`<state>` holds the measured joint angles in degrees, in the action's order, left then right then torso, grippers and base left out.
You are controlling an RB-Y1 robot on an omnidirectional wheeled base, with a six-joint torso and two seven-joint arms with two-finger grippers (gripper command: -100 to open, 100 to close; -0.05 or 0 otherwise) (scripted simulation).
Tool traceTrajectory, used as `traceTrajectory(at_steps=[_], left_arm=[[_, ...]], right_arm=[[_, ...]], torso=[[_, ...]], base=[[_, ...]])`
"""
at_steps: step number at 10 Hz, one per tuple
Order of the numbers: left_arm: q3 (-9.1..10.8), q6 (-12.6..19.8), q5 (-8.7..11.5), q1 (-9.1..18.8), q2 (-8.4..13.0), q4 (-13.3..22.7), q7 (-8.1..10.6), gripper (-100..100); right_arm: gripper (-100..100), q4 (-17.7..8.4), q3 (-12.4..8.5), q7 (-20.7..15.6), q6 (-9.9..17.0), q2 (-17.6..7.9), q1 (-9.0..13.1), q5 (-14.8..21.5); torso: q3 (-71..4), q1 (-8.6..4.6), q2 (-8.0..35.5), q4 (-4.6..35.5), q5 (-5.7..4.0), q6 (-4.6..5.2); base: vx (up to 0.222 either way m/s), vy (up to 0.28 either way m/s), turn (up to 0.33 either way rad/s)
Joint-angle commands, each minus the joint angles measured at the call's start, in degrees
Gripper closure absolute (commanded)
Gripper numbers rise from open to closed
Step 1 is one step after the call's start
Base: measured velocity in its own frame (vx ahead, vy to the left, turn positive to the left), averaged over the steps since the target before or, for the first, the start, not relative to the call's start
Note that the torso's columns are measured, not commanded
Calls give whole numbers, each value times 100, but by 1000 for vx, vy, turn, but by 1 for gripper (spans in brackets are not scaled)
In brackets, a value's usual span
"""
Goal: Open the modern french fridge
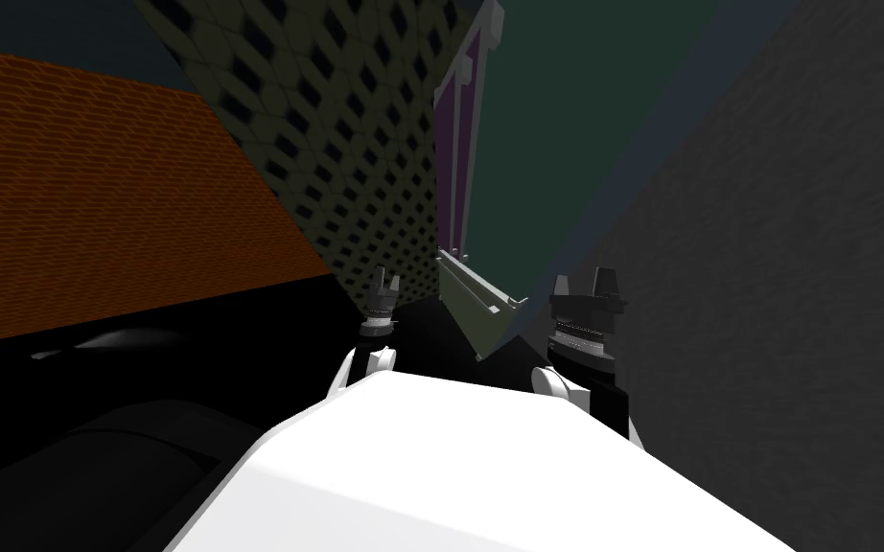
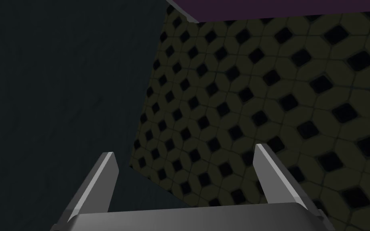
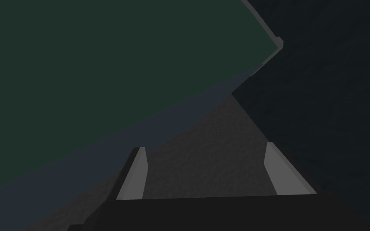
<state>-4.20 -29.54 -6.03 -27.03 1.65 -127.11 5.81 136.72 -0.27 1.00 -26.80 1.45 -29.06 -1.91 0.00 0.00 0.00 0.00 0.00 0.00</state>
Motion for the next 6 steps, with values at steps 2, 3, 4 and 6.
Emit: traceTrajectory(at_steps=[2,3,4,6], left_arm=[[0,0,0,0,0,0,0,0],[0,0,0,0,0,-1,0,0],[0,0,0,0,0,-1,0,0],[0,0,0,0,0,-1,0,0]], right_arm=[[0,0,0,0,0,0,0,0],[0,1,0,0,0,0,0,0],[0,1,0,0,0,0,0,0],[0,1,0,0,0,0,0,0]], torso=[[-1200,0,597,600,0,0],[-2014,0,1003,1006,0,0],[-2850,0,1422,1424,0,0],[-4536,0,2269,2268,0,0]], base=[[0,0,0],[0,0,0],[0,0,0],[0,0,0]])
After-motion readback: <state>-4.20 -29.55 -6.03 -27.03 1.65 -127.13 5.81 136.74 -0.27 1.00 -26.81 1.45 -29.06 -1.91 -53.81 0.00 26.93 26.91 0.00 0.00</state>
